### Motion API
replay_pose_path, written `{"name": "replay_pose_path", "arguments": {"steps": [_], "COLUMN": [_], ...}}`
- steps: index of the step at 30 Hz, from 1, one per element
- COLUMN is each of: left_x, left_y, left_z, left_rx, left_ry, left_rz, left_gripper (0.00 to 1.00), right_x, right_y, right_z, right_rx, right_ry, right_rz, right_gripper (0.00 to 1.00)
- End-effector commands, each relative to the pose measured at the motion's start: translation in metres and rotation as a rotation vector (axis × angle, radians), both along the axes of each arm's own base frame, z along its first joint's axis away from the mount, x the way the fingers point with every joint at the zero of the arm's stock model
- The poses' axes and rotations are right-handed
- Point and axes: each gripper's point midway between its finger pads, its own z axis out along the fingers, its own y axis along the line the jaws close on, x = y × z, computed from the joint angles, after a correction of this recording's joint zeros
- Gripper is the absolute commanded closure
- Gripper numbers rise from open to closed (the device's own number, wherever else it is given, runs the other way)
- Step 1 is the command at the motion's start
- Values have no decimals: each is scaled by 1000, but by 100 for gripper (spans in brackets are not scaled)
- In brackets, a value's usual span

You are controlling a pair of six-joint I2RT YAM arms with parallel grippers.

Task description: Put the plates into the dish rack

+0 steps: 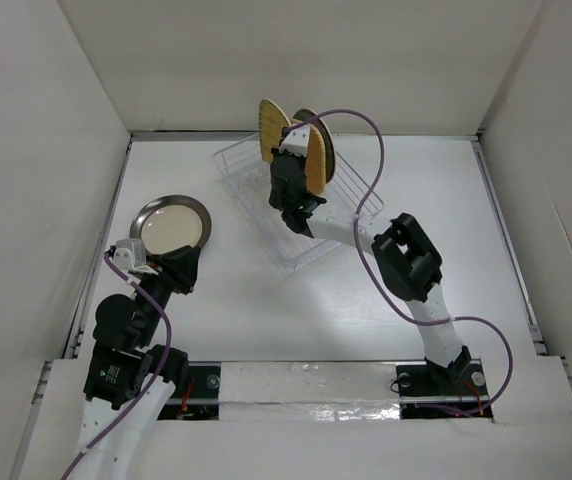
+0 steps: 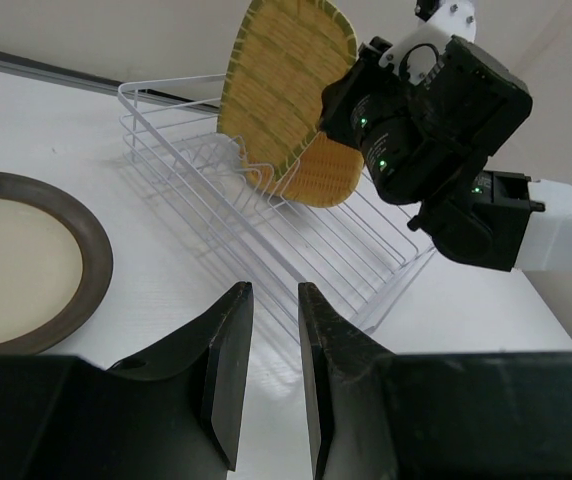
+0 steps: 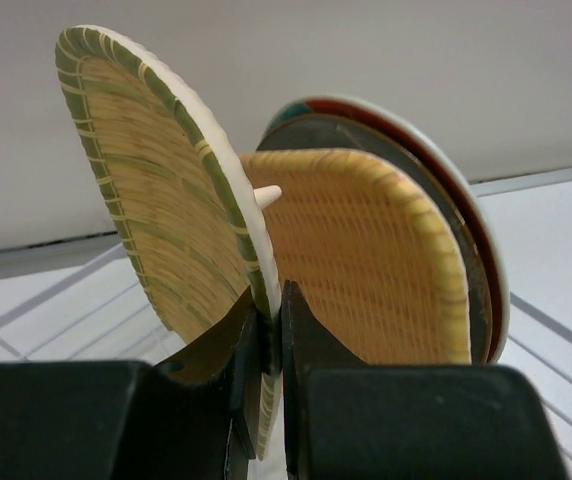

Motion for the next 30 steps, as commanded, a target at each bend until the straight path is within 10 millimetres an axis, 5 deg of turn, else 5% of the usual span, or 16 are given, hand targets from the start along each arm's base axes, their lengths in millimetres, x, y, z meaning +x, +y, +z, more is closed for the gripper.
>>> {"name": "replay_pose_path", "arguments": {"steps": [1,8,10,12,14,16,17,22,25,27,28,29,30], "left_x": [-3,-3,-3,-3,-3,-3,-3,-2,-3,-4,-4,-5,-5], "left_y": [0,1,1,1,1,1,1,2,4,6,6,6,13], "left_z": [24,24,24,25,23,24,24,24,26,28,28,30,32], "left_rx": [-15,-18,-18,-19,-18,-20,-20,-19,-23,-25,-24,-24,-31], "left_ry": [-66,-65,-66,-68,-63,-64,-64,-61,-70,-79,-80,-87,-94], "left_rz": [-4,2,2,2,4,4,4,8,17,27,27,27,62], "left_gripper": [78,78,78,78,78,78,78,78,78,78,78,80,81], "right_x": [-9,-19,-22,-24,-28,-33,-39,-74,-112,-130,-138,-152,-165], "right_y": [2,18,17,18,14,12,9,24,57,76,85,101,122], "right_z": [26,-15,-20,-22,-11,-3,23,68,80,79,71,68,65], "right_rx": [186,164,164,177,180,175,199,186,172,162,150,165,204], "right_ry": [-94,-26,-10,-3,1,7,-19,-9,12,34,69,86,108], "right_rz": [-22,-9,1,16,24,50,73,255,423,491,516,573,677], "right_gripper": [100,100,91,68,48,40,34,32,44,66,88,100,100]}}
